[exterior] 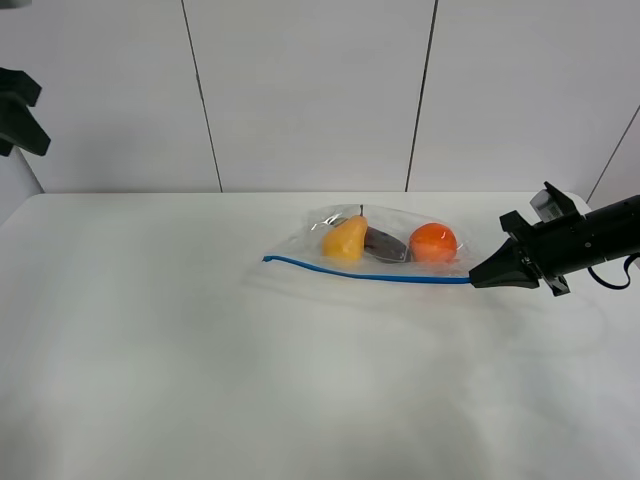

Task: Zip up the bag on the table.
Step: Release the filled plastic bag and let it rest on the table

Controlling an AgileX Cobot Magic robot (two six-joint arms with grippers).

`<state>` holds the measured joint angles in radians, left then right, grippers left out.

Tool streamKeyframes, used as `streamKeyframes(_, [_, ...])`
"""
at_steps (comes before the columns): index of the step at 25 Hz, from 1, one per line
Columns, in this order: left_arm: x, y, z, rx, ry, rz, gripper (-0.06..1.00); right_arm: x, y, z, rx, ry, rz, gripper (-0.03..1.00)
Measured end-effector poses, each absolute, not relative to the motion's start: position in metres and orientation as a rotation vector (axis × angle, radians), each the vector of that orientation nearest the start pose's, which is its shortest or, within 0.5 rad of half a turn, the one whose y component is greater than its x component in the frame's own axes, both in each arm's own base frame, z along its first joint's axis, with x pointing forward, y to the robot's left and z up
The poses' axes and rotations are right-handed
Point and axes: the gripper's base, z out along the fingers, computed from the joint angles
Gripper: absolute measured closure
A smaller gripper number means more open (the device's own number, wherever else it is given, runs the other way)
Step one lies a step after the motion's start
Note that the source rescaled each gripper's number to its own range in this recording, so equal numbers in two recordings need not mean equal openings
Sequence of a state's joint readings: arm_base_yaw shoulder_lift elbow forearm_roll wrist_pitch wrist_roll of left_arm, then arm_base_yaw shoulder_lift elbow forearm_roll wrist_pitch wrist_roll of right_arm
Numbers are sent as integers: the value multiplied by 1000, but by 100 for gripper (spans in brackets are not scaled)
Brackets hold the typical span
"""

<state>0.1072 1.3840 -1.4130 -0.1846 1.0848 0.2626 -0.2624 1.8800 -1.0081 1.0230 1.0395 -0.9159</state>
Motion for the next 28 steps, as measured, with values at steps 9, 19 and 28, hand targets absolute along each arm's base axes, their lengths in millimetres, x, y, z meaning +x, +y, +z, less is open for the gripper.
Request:
streamKeyframes(9, [164, 3, 390, 213, 2352, -29, 14, 326, -18, 157, 18, 2669, 1118, 97])
streamKeyframes(19, [54, -9, 363, 203, 2194, 3, 14, 326, -19, 157, 22, 2669, 1108, 97])
streamKeyframes(28, [12, -13, 338, 53, 2108, -55, 14, 326, -19, 157, 21, 2669, 1107, 97])
